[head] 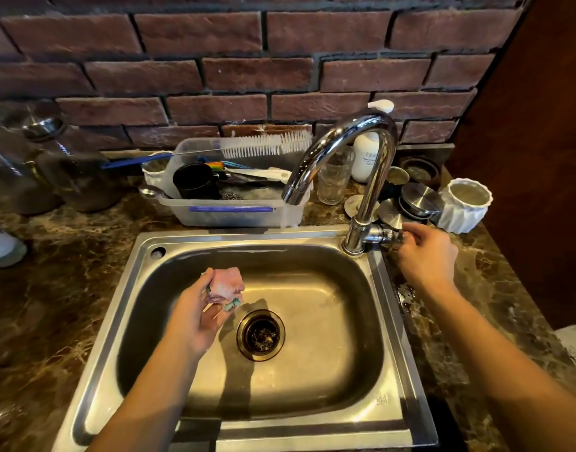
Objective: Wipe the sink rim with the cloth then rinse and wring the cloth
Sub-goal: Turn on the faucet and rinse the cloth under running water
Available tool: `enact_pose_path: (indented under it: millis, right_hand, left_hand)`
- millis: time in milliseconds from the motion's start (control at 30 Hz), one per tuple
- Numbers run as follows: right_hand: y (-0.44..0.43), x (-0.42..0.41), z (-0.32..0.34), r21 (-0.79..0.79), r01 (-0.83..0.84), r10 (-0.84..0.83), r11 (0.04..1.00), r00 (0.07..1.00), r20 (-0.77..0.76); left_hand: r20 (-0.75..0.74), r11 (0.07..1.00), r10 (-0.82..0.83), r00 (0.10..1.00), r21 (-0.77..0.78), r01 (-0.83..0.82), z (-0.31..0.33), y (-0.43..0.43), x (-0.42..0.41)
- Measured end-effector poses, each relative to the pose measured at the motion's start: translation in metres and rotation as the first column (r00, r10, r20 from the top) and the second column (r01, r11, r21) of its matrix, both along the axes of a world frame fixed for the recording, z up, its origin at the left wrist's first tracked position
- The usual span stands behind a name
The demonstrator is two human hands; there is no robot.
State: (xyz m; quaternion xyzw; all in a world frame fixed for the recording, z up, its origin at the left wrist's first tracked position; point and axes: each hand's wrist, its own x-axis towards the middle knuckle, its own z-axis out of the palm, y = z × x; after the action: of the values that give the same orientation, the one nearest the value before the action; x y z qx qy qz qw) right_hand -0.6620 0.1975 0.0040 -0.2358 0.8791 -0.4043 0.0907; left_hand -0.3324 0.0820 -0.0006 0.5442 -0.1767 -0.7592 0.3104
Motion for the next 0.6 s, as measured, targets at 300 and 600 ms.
enact_pose_path:
  millis: [300, 600]
  right_hand:
    - [0.000, 0.000, -0.001, 0.011, 0.012, -0.013, 1.000, 0.999, 0.033]
    - [0.000, -0.001, -0.001, 0.056, -0.016, 0.017, 0.998, 1.000, -0.010]
  left_hand:
    - [0.007, 1.000, -0.002, 1.000, -0.002, 0.002, -0.009, 0.007, 0.015]
    - [0.000, 0.999, -0.036, 0.999, 0.014, 0.036, -0.005, 0.028, -0.003]
